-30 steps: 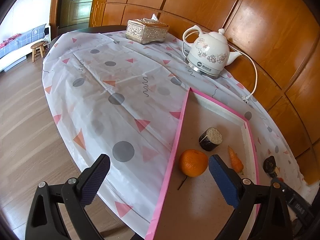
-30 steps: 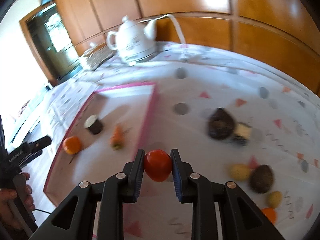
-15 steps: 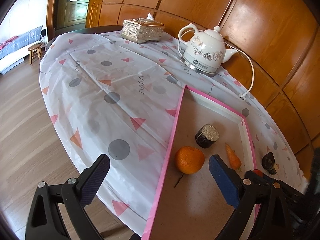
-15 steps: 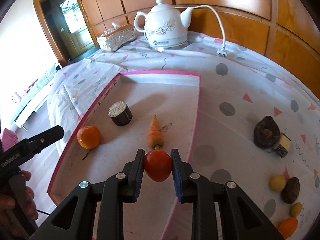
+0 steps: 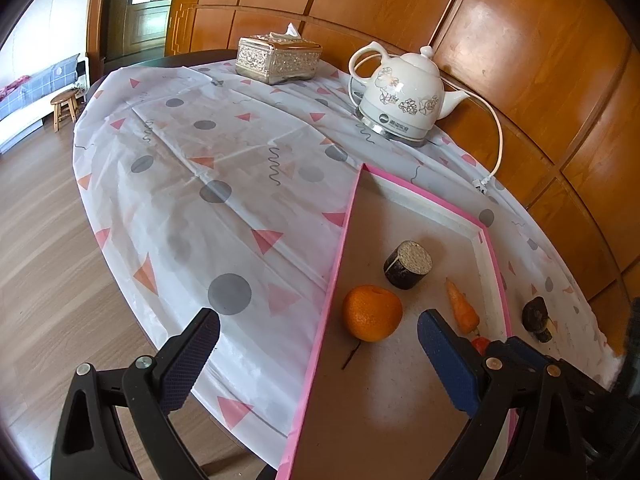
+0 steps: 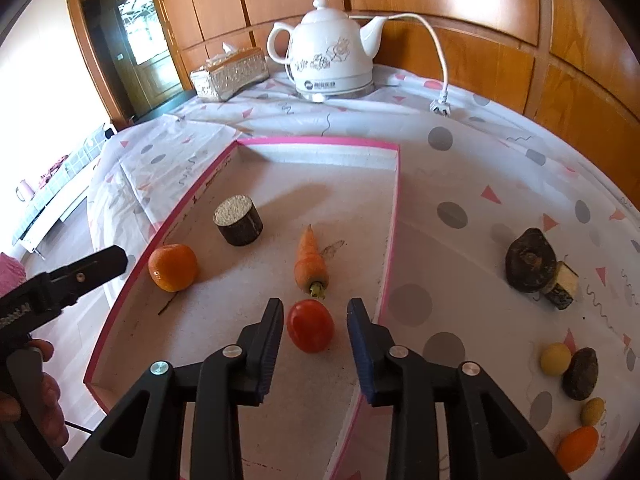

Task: Organize fruits
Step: 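Lower the cherry tomato into the pink tray and open the right tool, then move the left tool over the dark round root on the cloth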

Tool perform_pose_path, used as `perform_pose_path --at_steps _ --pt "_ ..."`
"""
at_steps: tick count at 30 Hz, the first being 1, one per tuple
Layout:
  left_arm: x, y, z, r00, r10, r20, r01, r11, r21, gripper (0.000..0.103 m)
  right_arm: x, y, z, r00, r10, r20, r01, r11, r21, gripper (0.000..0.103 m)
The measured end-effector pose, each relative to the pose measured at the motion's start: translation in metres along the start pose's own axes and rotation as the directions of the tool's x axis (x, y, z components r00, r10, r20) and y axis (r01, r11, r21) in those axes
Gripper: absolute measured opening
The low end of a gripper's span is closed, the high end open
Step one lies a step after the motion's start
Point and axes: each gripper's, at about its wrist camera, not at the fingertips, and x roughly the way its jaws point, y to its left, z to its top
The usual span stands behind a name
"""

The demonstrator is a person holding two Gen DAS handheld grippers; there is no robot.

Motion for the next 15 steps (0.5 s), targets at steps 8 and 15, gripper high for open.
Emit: perform_pose_path --at_steps 8,15 --pt "-0.001 -0.002 -0.001 1.000 -0.010 -0.001 0.010 1.000 0.005 0.100 -0.026 -0.011 -0.009 0.997 -0.043 0.066 0.041 0.999 0.030 0.035" --pt "-0.003 -0.003 0.000 1.000 -0.018 0.006 0.018 1.000 0.010 0.100 -0.051 -0.047 -0.028 0.990 -0.115 0.084 0.104 0.986 0.127 0.035"
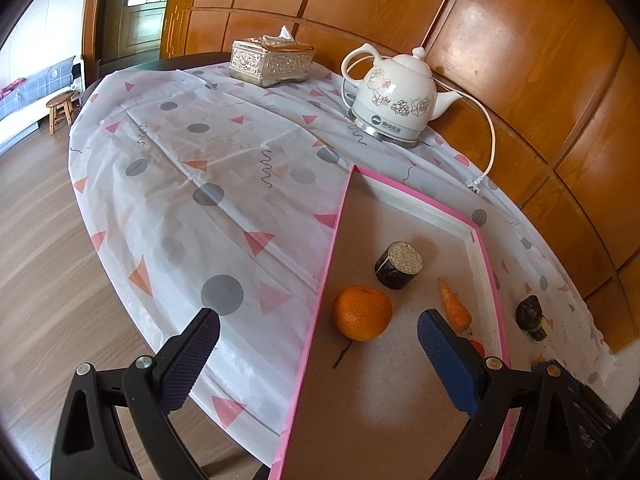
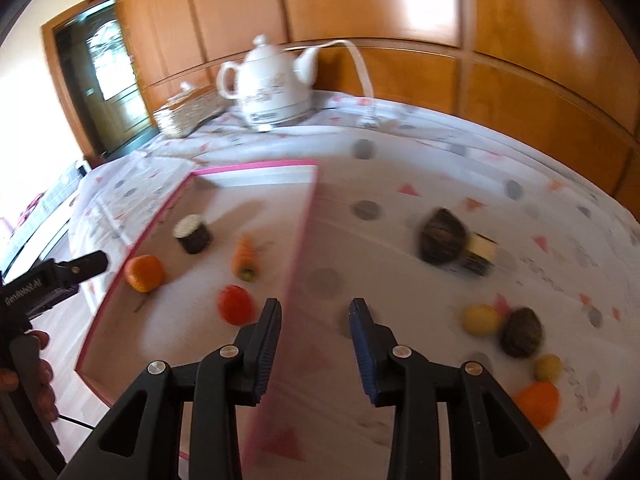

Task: Organize fruits
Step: 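Move the left tool over the dark round root on the cloth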

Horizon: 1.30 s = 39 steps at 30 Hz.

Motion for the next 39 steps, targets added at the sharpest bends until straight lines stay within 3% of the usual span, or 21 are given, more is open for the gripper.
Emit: perform_pose_path --at_steps 8,11,12,13,15,22,27,31,35,39 --pt "0.001 -0.001 -0.001 1.000 0.000 -0.004 0.000 1.000 0.005 0.100 -0.032 -0.085 -0.031 0.982 -0.187 -0.010 0.186 0.968 0.169 0.035" --pt "0.002 -0.003 -0.003 1.000 -0.002 -0.009 0.002 1.000 0.013 0.100 -0.042 -0.128 -0.050 0.958 -0.282 -0.043 0.283 0.921 0.266 0.037" --pt "0.003 -0.004 -0.003 1.000 -0.002 -0.010 0.002 1.000 0.017 0.100 -0.047 -0.141 -0.056 0.954 -0.296 -0.042 0.295 0.907 0.301 0.047" --pt "0.003 -0.005 -0.004 1.000 -0.002 -0.010 0.002 1.000 0.023 0.100 -0.054 -0.151 -0.061 0.948 -0.315 -0.033 0.308 0.892 0.329 0.050" --pt "0.003 -0.008 -0.005 1.000 -0.003 -0.013 0.004 0.999 0.032 0.100 -0.064 -0.172 -0.070 0.915 -0.400 -0.057 0.391 0.842 0.372 0.051" --pt "0.003 -0.015 -0.008 1.000 0.001 -0.017 0.000 0.999 0.051 0.100 -0.074 -0.216 -0.096 0.903 -0.416 -0.108 0.414 0.772 0.483 0.051" --pt "-0.001 -0.022 -0.006 1.000 -0.003 -0.003 0.004 0.997 0.077 0.100 -0.070 -0.227 -0.109 0.908 -0.398 -0.128 0.404 0.752 0.521 0.051" --pt "-0.001 -0.026 -0.007 1.000 -0.008 -0.009 0.009 0.996 0.088 0.100 -0.074 -0.229 -0.114 0.900 -0.416 -0.128 0.418 0.742 0.525 0.051" --pt "-0.004 -0.034 -0.007 1.000 -0.023 -0.009 0.024 0.994 0.105 0.100 -0.079 -0.239 -0.117 0.869 -0.476 -0.137 0.471 0.707 0.527 0.051" --pt "-0.008 -0.051 -0.006 0.999 -0.054 -0.010 0.055 0.986 0.156 0.100 -0.082 -0.255 -0.124 0.812 -0.557 -0.172 0.550 0.634 0.543 0.051"
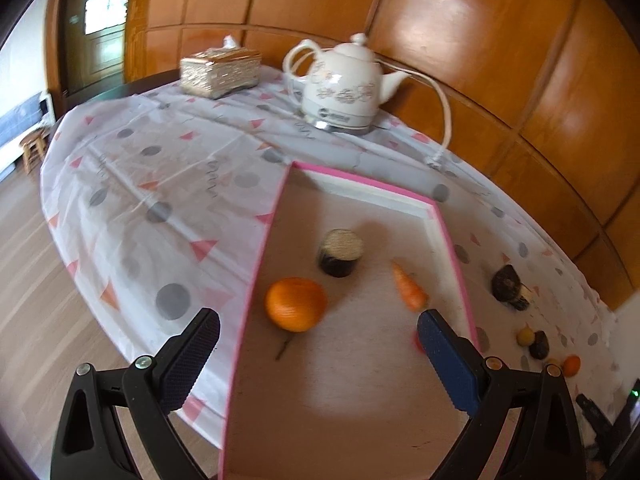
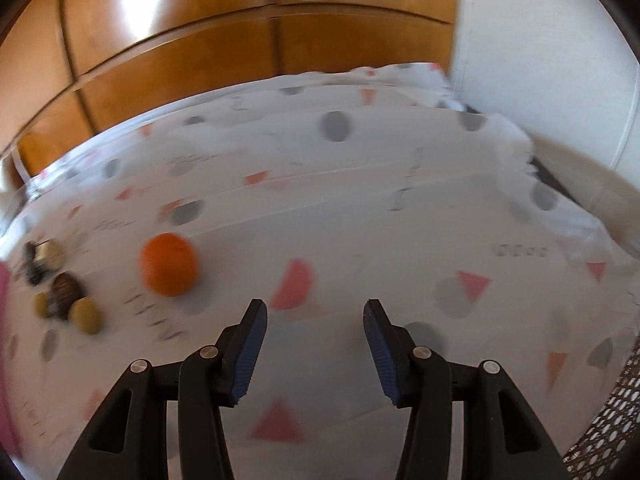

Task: Organize fruits
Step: 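Move the left tool over the dark round root on the cloth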

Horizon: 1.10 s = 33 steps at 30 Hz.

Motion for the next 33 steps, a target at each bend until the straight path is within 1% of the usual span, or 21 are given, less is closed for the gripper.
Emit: perform_pose_path --at_steps 2,4,6,11,16,19,22,23,26,28,30,31,33 --pt "-0.002 -0.012 0.001 1.000 -0.020 -0.002 0.020 0.999 0.036 0.102 0.003 -0.012 0.000 0.999 -0.043 0.007 0.043 0.999 0.022 0.051" --pt "-0.003 -0.025 0.001 0.999 -0.038 -0.005 0.038 0.996 0.074 0.102 0.006 -0.023 -0.002 0.997 -0.078 0.029 0.077 0.996 0.049 0.054" --pt "-0.003 -0.040 0.000 0.998 -0.060 -0.014 0.062 0.991 0.119 0.102 0.008 -0.030 -0.002 0.993 -0.105 0.051 0.102 0.992 0.069 0.064" --pt "0.001 -0.072 -0.002 0.993 -0.108 -0.043 0.115 0.976 0.184 0.102 0.011 -0.033 -0.002 0.994 -0.093 0.058 0.088 0.992 0.085 0.068" --pt "0.004 -0.104 -0.006 0.987 -0.145 -0.073 0.159 0.950 0.268 0.102 0.014 -0.034 -0.001 0.995 -0.079 0.063 0.073 0.993 0.088 0.072" --pt "0.010 -0.124 -0.005 0.984 -0.160 -0.084 0.179 0.929 0.325 0.102 0.016 -0.033 0.000 0.995 -0.075 0.064 0.069 0.994 0.086 0.073" --pt "0.018 -0.144 -0.002 0.983 -0.162 -0.088 0.183 0.908 0.377 0.103 0.016 -0.033 -0.001 0.995 -0.074 0.067 0.068 0.994 0.086 0.074" --pt "0.021 -0.152 -0.002 0.984 -0.157 -0.084 0.177 0.897 0.405 0.103 0.016 -0.033 -0.001 0.995 -0.073 0.067 0.067 0.994 0.086 0.075" --pt "0.032 -0.174 -0.002 0.988 -0.134 -0.079 0.156 0.854 0.496 0.103 0.015 -0.032 -0.002 0.995 -0.069 0.069 0.063 0.994 0.086 0.076" --pt "0.044 -0.190 -0.003 0.985 -0.130 -0.114 0.171 0.818 0.549 0.103 0.015 -0.032 -0.002 0.995 -0.067 0.070 0.061 0.994 0.085 0.077" --pt "0.056 -0.201 -0.003 0.979 -0.138 -0.151 0.200 0.794 0.574 0.103 0.016 -0.032 -0.002 0.995 -0.064 0.071 0.058 0.995 0.084 0.078" --pt "0.061 -0.204 -0.003 0.978 -0.135 -0.161 0.204 0.790 0.578 0.103 0.016 -0.031 -0.002 0.995 -0.063 0.071 0.058 0.995 0.083 0.078" --pt "0.076 -0.212 -0.002 0.977 -0.103 -0.186 0.195 0.788 0.584 0.103 0.016 -0.031 -0.002 0.996 -0.062 0.071 0.056 0.995 0.082 0.079"
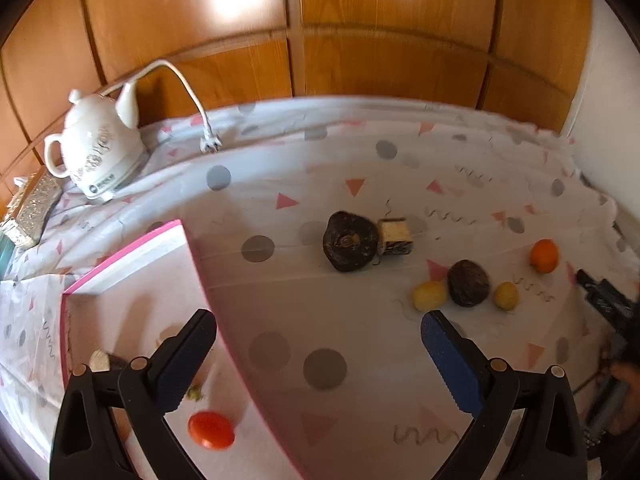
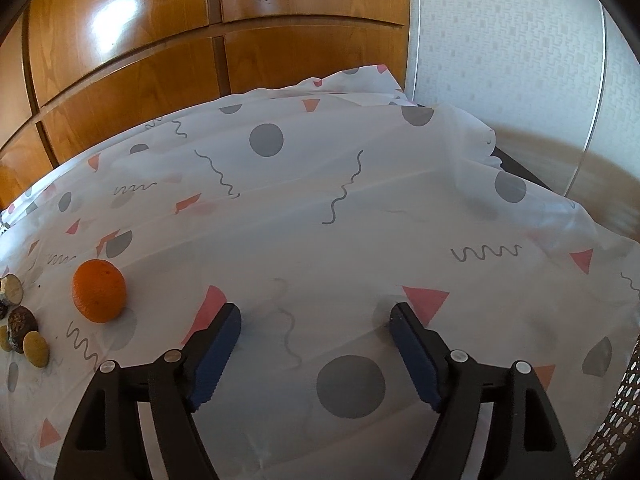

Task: Organize fruits
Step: 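Move the left tool over the dark round root on the cloth, then close the left tool on the dark round root and lift it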

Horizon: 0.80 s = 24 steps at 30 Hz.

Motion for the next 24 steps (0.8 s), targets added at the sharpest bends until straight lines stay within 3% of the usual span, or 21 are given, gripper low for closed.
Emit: perform_pose_path --at_steps 3,6,11,15,21,23,24 --pt "0.021 0.000 0.008 0.999 0.000 -0.043 0.000 1.000 -0.006 0.099 0.001 0.001 0.000 1.000 0.002 0.000 -0.002 1.000 -0.001 0.080" --pt "0.043 0.000 0.015 0.995 0.004 -0.096 -0.006 1.000 -0.021 0.075 0.001 0.001 0.000 1.000 0.003 0.000 -0.003 1.000 -0.001 0.081" --pt "0.064 0.001 0.024 0.992 -0.052 -0.113 0.044 0.997 -0.066 0.075 0.001 0.002 0.001 1.000 0.003 0.000 -0.003 1.000 -0.001 0.082" --pt "0.071 -0.008 0.030 0.994 -0.027 -0.108 0.026 1.000 -0.005 0.078 0.002 0.003 0.001 1.000 0.005 0.001 -0.005 1.000 -0.003 0.083" --pt "0.089 -0.018 0.046 0.993 -0.044 -0.111 0.049 0.998 0.048 0.078 0.002 0.004 0.001 1.000 0.003 0.001 -0.003 1.000 -0.003 0.084" --pt "0.098 -0.019 0.050 0.989 -0.060 -0.137 0.065 0.997 0.036 0.067 0.002 0.004 0.001 1.000 0.003 0.001 -0.003 1.000 -0.002 0.084" --pt "0.100 -0.017 0.052 0.987 -0.073 -0.141 0.076 0.997 0.023 0.055 0.002 0.004 0.001 1.000 0.004 0.001 -0.004 1.000 -0.002 0.084"
